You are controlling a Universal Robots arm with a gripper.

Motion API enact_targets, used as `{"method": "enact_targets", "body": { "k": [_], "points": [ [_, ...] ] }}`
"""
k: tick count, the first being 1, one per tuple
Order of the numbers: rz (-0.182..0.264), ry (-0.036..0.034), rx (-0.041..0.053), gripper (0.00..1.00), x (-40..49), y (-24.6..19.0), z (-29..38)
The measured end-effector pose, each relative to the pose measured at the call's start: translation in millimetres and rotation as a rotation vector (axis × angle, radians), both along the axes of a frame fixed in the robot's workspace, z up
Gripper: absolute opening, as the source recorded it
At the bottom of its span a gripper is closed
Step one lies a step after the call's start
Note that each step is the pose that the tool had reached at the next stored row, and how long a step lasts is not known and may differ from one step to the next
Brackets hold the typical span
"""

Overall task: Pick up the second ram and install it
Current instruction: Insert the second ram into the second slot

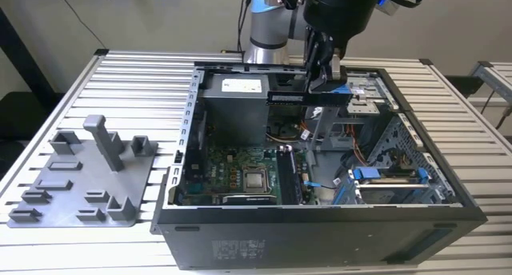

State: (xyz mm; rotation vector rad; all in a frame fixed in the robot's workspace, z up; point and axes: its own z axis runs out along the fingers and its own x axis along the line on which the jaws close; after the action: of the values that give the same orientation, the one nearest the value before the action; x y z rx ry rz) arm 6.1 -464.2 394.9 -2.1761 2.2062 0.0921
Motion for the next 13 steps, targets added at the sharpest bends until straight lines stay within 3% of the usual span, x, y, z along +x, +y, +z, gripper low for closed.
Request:
{"method": "enact_targets", "body": {
  "k": [13],
  "points": [
    [-0.013, 0.0, 0.0001, 0.14, 0.0, 0.2, 0.0]
  ]
}}
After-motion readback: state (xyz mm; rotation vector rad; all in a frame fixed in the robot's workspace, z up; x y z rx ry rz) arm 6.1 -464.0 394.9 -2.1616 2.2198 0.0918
